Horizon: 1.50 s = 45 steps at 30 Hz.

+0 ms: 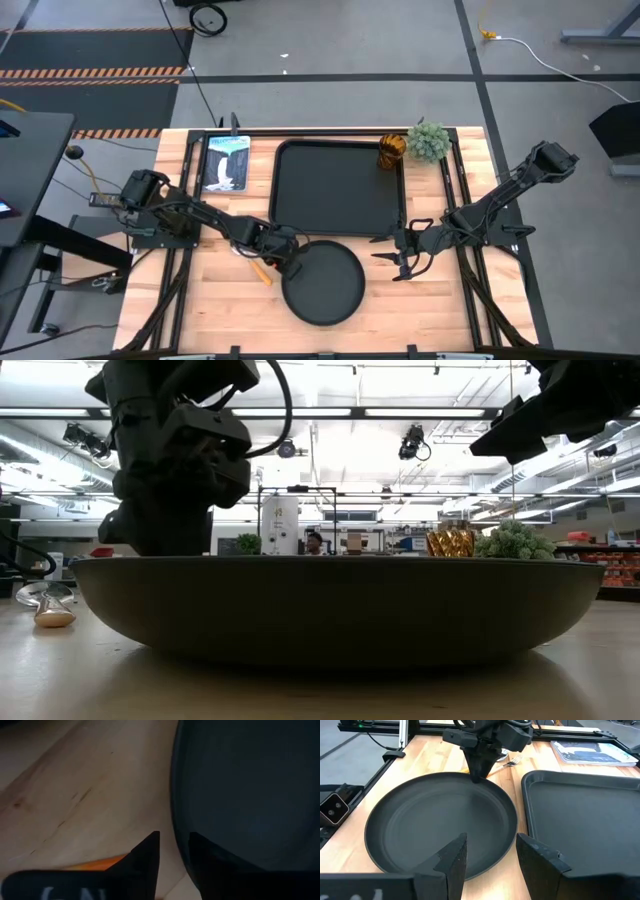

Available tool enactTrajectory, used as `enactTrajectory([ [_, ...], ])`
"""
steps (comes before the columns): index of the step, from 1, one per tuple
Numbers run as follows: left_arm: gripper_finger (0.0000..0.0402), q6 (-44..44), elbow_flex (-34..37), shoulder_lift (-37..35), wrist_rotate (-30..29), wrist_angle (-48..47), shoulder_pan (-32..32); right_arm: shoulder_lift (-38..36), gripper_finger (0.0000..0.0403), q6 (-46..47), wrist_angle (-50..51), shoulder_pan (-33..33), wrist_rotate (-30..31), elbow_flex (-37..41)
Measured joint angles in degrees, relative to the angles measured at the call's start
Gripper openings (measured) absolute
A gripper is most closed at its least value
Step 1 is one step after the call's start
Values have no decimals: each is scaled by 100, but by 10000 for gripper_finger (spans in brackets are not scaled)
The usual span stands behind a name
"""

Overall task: Pick and place plate/cup/fork/spoon on tray
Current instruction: Put the black plate on the black serving tray to the bottom of the brown glass

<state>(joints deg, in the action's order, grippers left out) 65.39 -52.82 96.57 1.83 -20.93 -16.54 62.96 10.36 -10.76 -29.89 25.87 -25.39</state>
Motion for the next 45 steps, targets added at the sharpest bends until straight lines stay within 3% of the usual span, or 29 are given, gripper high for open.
enactTrajectory([
  [14,15,-111,-2,-4,-244,-80,41,0,175,6,-1,1,-1,0],
  [20,12,-275,-32,-4,-228,-116,101,-1,175,117,41,0,-3,0],
  [25,14,-634,-447,-4,-6,-210,249,-152,175,459,290,0,-59,0],
  [37,15,-2146,-1651,-9,142,-1246,1453,-1010,175,1112,1449,0,-123,0],
  [45,15,-2762,-1659,168,220,-958,2478,-1287,175,1023,1432,0,646,0],
])
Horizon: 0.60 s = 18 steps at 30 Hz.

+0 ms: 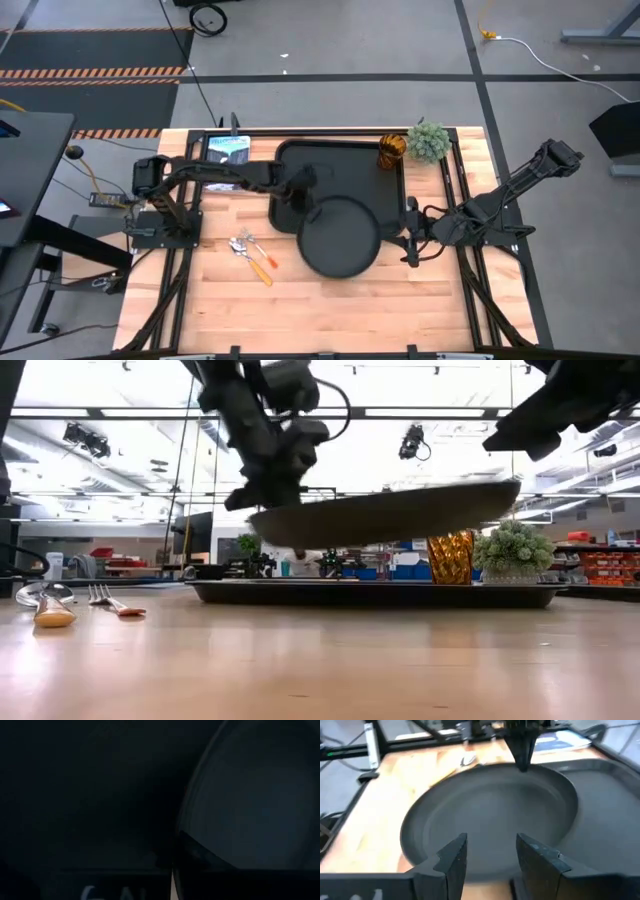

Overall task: Pick and place plate/cup/fork/spoon on tray
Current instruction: Put the black plate on the black serving tray to the bottom of the brown glass

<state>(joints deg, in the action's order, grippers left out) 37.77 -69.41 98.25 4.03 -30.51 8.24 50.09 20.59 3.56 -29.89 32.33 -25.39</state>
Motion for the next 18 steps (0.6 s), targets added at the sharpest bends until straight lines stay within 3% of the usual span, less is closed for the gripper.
enactTrajectory([
  [11,16,-233,-16,527,365,1318,1190,25,175,-135,-266,48,536,-6],
  [18,16,-399,-615,1322,361,1232,1489,43,175,-326,-556,163,584,-4],
])
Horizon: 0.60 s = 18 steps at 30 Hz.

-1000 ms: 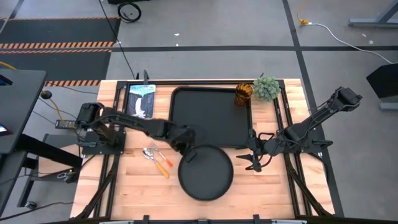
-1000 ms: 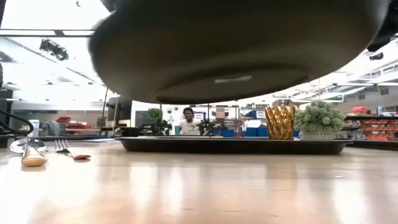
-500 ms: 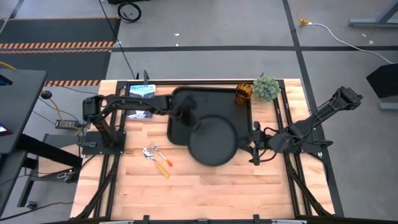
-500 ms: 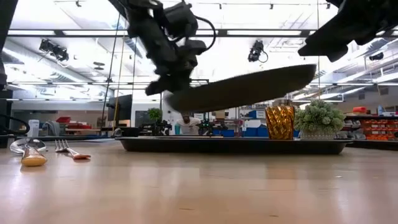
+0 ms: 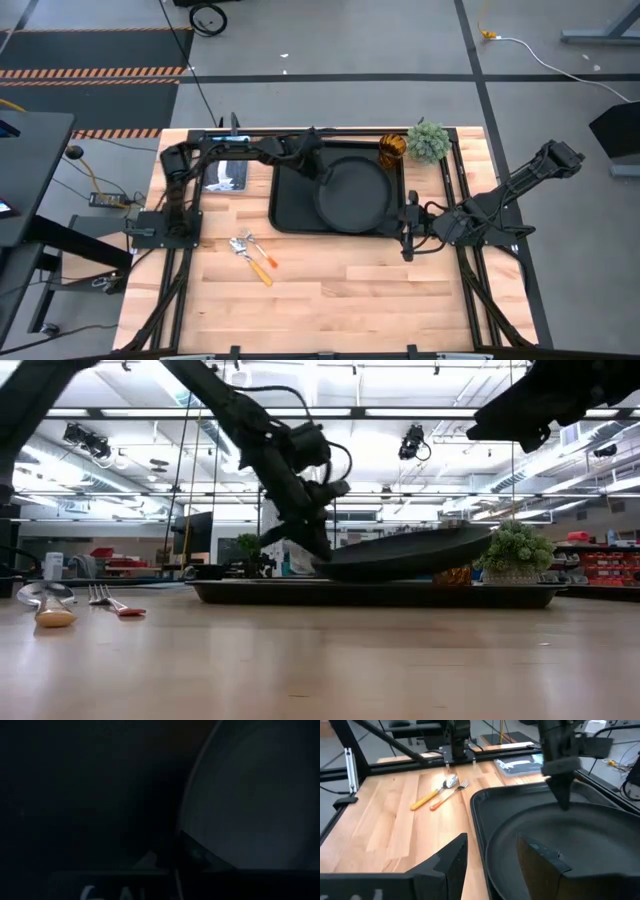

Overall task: Pick and place plate/cup/fork/spoon on tray
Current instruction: Put the black plate on the black serving tray to the bottom of the brown glass

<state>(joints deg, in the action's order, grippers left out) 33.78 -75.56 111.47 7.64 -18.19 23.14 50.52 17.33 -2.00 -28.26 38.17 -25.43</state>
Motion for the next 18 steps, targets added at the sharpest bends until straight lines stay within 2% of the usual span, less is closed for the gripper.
enactTrajectory([
  [9,16,-284,-1069,783,-26,-466,-15,-2,175,-57,-61,60,-23,0],
  [18,19,-448,-1164,834,-326,-538,-9,-2,175,-112,-254,60,-23,2],
])
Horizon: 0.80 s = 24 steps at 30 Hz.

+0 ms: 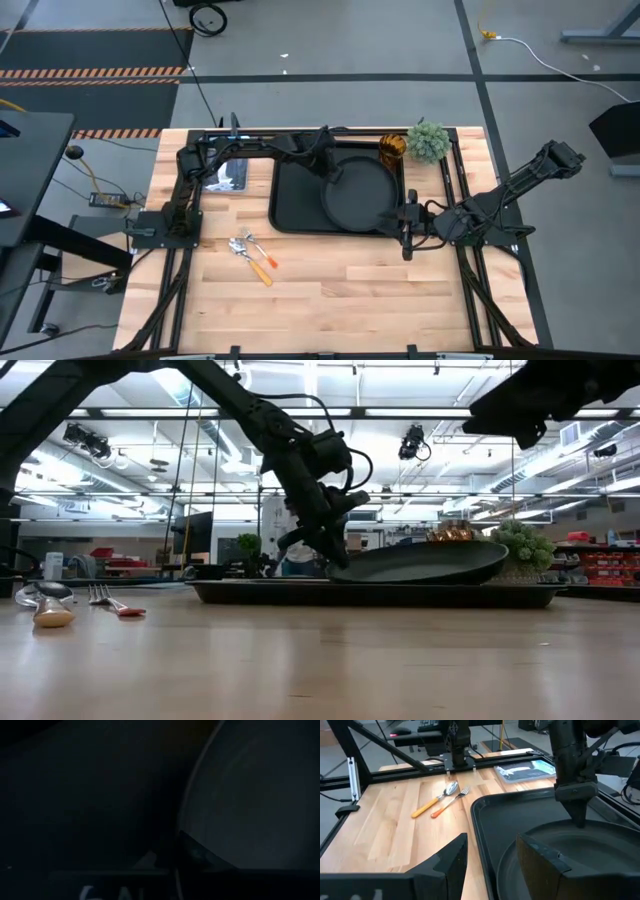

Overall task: Pick and place plate/cup/fork/spoon on tray
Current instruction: Put the black plate on the black serving tray to the bottom of the brown glass

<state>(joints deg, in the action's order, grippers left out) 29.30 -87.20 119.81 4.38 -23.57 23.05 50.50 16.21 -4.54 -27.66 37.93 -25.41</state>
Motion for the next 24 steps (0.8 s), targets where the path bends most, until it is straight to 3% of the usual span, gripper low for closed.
enactTrajectory([
  [13,116,-248,0,-17,-48,-106,-9,0,175,-82,-144,0,-2,0],
  [18,122,-704,0,-31,-82,-422,-43,0,175,-81,-160,0,-2,0],
  [24,123,-1284,2,17,-746,-559,-283,0,175,-94,-331,0,-4,0],
])
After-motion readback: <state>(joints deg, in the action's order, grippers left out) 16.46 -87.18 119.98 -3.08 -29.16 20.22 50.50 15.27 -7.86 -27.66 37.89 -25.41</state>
